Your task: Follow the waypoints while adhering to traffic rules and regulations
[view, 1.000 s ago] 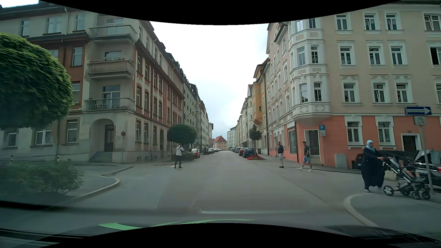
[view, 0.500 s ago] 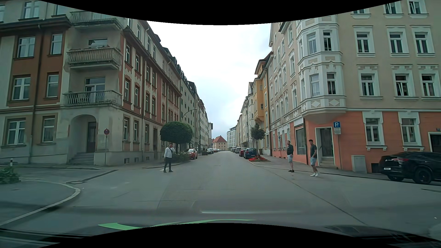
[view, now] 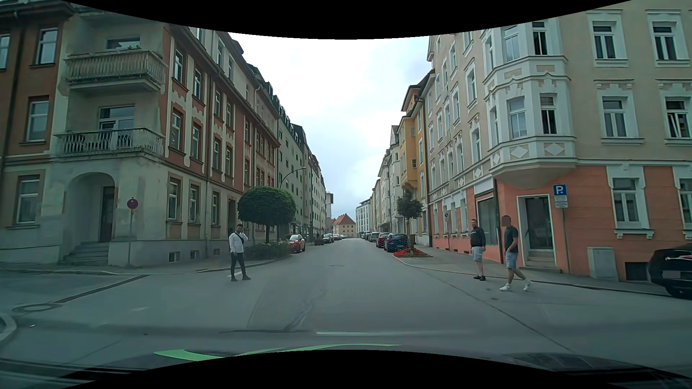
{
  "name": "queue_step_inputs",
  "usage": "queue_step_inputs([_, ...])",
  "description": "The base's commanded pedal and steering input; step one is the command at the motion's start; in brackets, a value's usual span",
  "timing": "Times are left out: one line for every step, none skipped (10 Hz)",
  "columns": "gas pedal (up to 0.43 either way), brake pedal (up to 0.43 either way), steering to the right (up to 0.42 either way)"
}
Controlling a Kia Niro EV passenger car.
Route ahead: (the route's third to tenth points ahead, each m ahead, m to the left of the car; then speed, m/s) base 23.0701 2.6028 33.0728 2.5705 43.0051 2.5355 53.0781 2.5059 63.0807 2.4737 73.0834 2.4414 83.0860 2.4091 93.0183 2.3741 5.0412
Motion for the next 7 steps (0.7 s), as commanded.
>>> queue_step_inputs([0.228, 0.000, -0.001])
queue_step_inputs([0.228, 0.000, -0.004])
queue_step_inputs([0.228, 0.000, -0.007])
queue_step_inputs([0.228, 0.000, -0.008])
queue_step_inputs([0.228, 0.000, -0.008])
queue_step_inputs([0.228, 0.000, -0.007])
queue_step_inputs([0.228, 0.000, -0.008])
